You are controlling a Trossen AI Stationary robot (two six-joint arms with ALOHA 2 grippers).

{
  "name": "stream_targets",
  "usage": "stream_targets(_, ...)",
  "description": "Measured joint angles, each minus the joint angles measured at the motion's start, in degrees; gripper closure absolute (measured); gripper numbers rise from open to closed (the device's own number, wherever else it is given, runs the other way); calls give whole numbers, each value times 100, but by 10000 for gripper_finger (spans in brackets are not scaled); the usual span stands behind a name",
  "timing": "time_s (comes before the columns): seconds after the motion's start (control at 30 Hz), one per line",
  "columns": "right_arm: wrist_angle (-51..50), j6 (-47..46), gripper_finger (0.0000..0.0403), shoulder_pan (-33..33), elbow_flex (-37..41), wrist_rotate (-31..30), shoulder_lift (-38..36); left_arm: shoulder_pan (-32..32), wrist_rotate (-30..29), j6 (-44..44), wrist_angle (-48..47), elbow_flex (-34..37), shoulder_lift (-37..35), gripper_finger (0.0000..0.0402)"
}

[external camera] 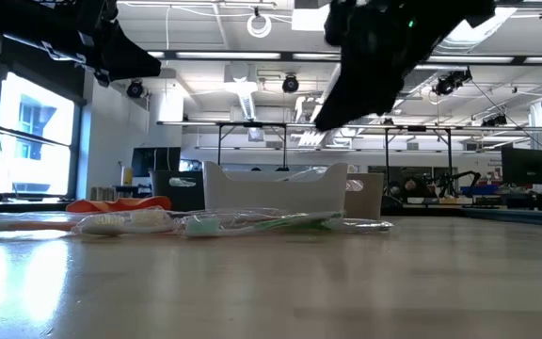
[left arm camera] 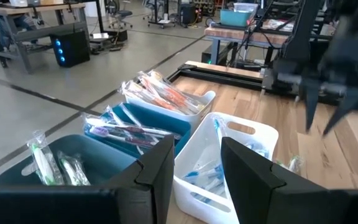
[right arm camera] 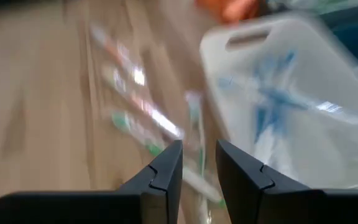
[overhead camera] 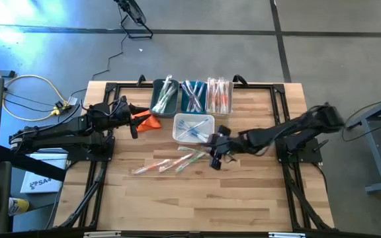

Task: Pick & Place Toothbrushes
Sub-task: Put the green toothbrush into the dark blue bin

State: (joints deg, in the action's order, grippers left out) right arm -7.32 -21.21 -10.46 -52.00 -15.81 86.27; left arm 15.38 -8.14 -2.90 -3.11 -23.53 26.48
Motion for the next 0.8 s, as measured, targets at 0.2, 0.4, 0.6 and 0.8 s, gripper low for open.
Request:
stream_targets(0.2,-119,537,314,11,-532,448,972,0,-2,127,-3,0,2,272)
stream_targets(0.4,-135,1101,314,23,-851,572,1274,0,-4,146,-4,0,2,272)
stream_targets(0.6,-178,1048,314,86,-849,573,1274,0,-4,155,-9,0,2,272)
stream_targets(0.8,-259,1033,314,87,-816,575,1475,-1,-4,153,-16,0,2,272)
